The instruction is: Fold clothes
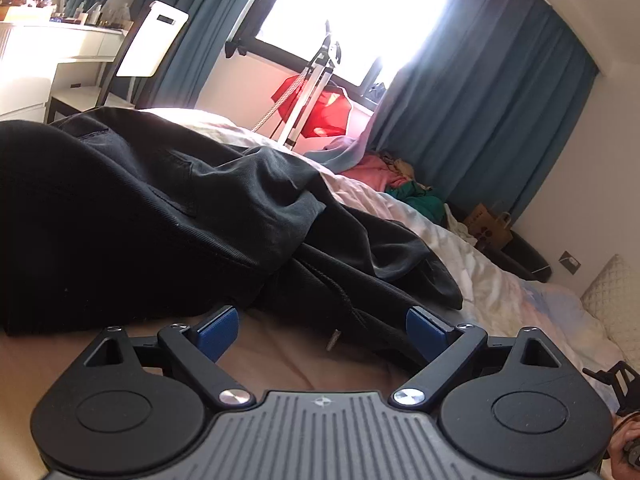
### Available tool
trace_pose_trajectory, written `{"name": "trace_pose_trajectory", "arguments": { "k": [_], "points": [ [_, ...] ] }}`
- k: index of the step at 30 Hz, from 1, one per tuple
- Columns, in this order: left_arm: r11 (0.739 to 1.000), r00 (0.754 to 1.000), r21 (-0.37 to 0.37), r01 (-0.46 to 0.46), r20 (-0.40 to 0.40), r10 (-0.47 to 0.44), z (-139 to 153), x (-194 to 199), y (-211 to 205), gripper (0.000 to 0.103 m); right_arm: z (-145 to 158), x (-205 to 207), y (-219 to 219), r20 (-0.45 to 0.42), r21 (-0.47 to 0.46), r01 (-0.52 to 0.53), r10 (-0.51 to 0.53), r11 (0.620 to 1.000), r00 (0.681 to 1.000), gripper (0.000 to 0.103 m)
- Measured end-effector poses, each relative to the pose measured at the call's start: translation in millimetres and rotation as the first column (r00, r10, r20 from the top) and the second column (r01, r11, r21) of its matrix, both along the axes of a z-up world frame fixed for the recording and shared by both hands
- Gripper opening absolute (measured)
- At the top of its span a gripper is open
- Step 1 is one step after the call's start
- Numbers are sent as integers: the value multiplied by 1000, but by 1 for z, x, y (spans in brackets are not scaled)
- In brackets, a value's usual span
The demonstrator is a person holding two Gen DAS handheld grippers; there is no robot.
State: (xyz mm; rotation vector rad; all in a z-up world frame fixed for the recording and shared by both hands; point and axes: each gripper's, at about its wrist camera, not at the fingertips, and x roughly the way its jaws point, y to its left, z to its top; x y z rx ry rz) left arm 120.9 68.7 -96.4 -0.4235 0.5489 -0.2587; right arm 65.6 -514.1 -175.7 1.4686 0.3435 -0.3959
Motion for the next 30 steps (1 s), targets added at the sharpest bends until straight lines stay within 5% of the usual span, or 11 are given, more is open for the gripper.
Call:
{"name": "trace_pose_trajectory", "arguments": {
  "k": [2,4,6,13,17,19,21,24,27,28,30],
  "points": [
    [999,999,-36,-24,-47,22,-6,5,6,92,-2,12,2,-67,-42,-18,15,999,998,66],
    [994,994,-83,-67,-94,59,-7,0,25,92,-4,23,4,-101,-85,-20,11,996,995,29],
    [985,985,-129,-114,-142,96,-7,-7,45,92,-3,32,5,-92,-129,2,-14,992,996,8],
    [911,923,-275,-309,-316,218,-9,-31,122,94,13,55,12,-45,-337,19,-36,941,998,8],
    [788,832,-346,-510,-432,349,-25,-43,178,97,12,59,7,-49,-362,7,-26,932,998,8],
    [702,775,-380,-602,-489,400,-39,-40,199,95,12,58,5,-40,-357,11,-27,934,999,8],
    [618,754,-450,-645,-506,418,-50,-34,213,95,14,57,6,-30,-368,18,-31,930,999,8],
    [562,735,-478,-675,-499,458,-57,-21,224,91,19,55,9,-11,-389,31,-39,921,999,8],
    [565,734,-469,-679,-465,496,-57,-11,230,67,25,52,11,16,-418,49,-47,907,999,7],
    [574,745,-475,-667,-442,500,-56,-9,231,49,29,50,13,34,-426,59,-49,903,998,7],
    [597,761,-471,-649,-395,515,-47,-9,231,33,38,46,17,67,-453,76,-51,888,996,7]
  ]
}}
